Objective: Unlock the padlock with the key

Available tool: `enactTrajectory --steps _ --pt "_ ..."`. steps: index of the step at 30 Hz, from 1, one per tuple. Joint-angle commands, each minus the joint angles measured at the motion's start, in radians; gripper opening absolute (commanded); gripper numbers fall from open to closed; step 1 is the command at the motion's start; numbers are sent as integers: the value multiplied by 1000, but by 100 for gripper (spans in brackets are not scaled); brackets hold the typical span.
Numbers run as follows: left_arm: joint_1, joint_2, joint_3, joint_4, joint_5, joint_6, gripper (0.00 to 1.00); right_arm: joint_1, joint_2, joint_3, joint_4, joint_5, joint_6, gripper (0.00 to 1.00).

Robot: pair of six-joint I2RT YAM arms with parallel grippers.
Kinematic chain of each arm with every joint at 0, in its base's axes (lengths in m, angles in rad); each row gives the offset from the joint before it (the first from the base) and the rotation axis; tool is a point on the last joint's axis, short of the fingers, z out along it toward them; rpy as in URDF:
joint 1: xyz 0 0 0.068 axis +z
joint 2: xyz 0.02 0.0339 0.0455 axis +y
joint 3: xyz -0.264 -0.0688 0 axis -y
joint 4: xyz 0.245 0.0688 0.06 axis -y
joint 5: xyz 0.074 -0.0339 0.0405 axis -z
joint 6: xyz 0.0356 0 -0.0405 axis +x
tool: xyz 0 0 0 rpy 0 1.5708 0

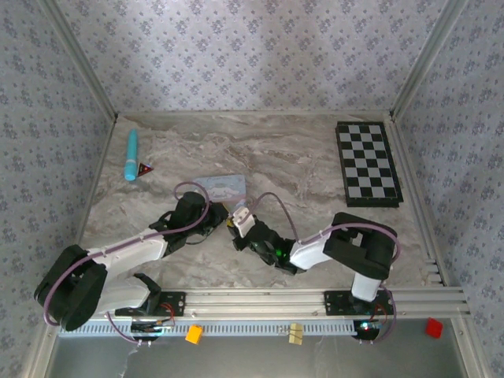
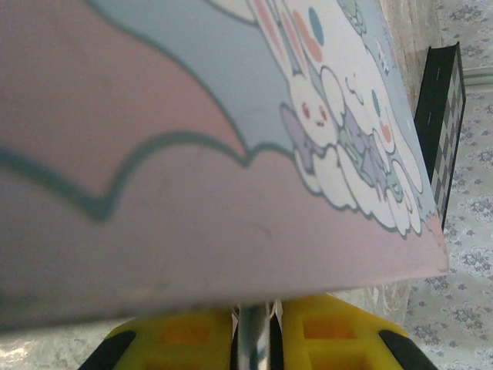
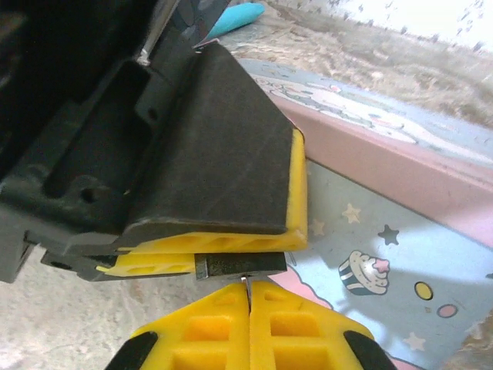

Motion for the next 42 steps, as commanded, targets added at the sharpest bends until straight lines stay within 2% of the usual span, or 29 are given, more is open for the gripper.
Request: enactTrajectory --steps 1,3,11,24,29,35,42 --pt "-11 -32 3 16 56 4 0 -81 2 -33 -71 -62 180 0" --pt "-11 -29 5 16 58 6 0 -97 9 -40 -50 -113 223 0" --pt "-8 -16 4 15 50 18 0 -112 -8 -29 -110 -182 262 0" --pt "24 54 10 24 66 46 45 -124 -38 -33 -217 -195 318 0" --pt "40 40 10 -10 55 61 58 -131 -33 -35 -221 -201 334 0" --pt "98 -35 2 -106 38 105 64 -144 -49 -43 -235 -225 360 0" --pt "167 -174 69 -360 -81 261 69 -126 -105 -26 -351 -205 344 0"
